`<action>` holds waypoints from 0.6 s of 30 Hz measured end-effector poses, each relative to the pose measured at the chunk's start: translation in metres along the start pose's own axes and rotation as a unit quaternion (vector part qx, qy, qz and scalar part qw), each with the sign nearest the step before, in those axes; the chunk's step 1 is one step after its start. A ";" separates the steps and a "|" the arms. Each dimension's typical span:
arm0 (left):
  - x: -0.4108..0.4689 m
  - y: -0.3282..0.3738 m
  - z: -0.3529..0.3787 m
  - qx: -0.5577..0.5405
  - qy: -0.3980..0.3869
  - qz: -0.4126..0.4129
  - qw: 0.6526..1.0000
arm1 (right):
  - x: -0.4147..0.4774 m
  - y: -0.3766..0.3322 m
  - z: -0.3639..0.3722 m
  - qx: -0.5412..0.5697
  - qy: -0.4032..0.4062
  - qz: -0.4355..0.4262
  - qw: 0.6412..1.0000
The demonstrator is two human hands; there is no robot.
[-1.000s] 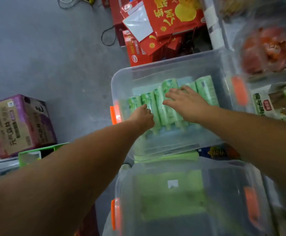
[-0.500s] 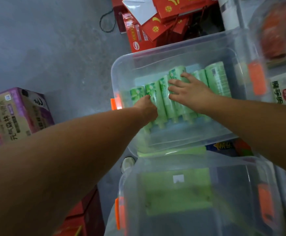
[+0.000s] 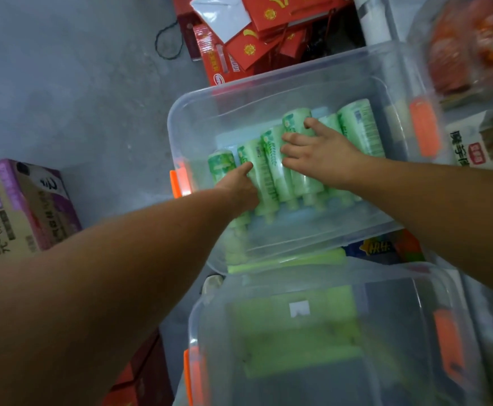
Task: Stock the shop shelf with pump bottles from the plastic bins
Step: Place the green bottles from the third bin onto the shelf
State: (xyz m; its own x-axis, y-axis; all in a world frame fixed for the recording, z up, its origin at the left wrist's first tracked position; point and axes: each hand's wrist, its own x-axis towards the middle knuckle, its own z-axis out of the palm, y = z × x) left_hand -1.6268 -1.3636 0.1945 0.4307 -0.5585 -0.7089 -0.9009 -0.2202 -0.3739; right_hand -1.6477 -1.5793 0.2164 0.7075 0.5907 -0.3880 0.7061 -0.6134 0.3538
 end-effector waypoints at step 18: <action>-0.090 -0.023 -0.034 -0.520 0.186 -0.037 0.833 | -0.079 -0.017 -0.062 0.544 0.103 0.318 0.770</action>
State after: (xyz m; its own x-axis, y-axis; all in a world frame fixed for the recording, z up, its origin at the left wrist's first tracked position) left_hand -1.6473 -1.3352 0.2874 0.6147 -0.6795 -0.4004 -0.5152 -0.7304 0.4485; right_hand -1.7135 -1.5829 0.2936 0.9690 -0.0082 -0.2470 -0.1469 -0.8228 -0.5490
